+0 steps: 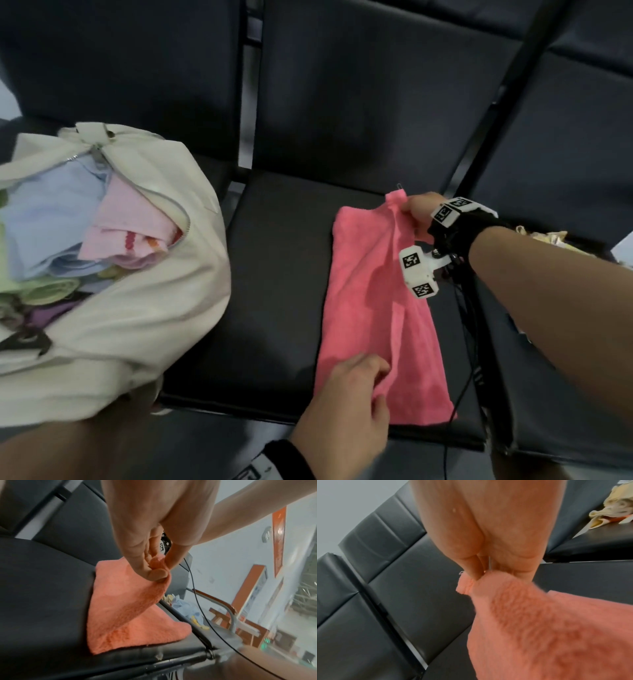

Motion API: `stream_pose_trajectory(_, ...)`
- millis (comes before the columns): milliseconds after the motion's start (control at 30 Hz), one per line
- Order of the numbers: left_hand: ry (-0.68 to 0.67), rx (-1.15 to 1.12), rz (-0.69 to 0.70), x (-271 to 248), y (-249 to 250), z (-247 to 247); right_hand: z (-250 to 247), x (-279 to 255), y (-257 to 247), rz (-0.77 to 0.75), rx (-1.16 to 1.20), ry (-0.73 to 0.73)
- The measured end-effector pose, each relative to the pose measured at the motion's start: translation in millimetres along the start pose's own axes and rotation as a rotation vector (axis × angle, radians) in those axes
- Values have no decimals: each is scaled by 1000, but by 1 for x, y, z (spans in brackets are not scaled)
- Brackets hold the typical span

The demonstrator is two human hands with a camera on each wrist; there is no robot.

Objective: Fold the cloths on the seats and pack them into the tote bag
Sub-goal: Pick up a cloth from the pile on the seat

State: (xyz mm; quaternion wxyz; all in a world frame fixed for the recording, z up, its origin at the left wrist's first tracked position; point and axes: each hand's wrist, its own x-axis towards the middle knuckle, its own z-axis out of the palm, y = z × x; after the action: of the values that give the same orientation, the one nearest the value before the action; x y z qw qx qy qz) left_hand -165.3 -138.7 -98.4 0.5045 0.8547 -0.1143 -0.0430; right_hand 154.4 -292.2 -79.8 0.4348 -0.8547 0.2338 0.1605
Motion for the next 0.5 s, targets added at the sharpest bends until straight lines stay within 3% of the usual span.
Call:
stream_pose_trajectory(100,-109,-29,-36,12,13,21,-12,-8,22,26,62,-17)
stream_pose_trajectory(200,-239,-149,-79,15,13,40,-27,-11,48,16,194,-158)
stream_pose_trajectory(267,-265,-160,-112,12,8,47,-38,-14,62,-6,212,-165)
stream_pose_trajectory(500,-277,189,-17,-12,-13,39,-52,-74,104,-87,122,-121)
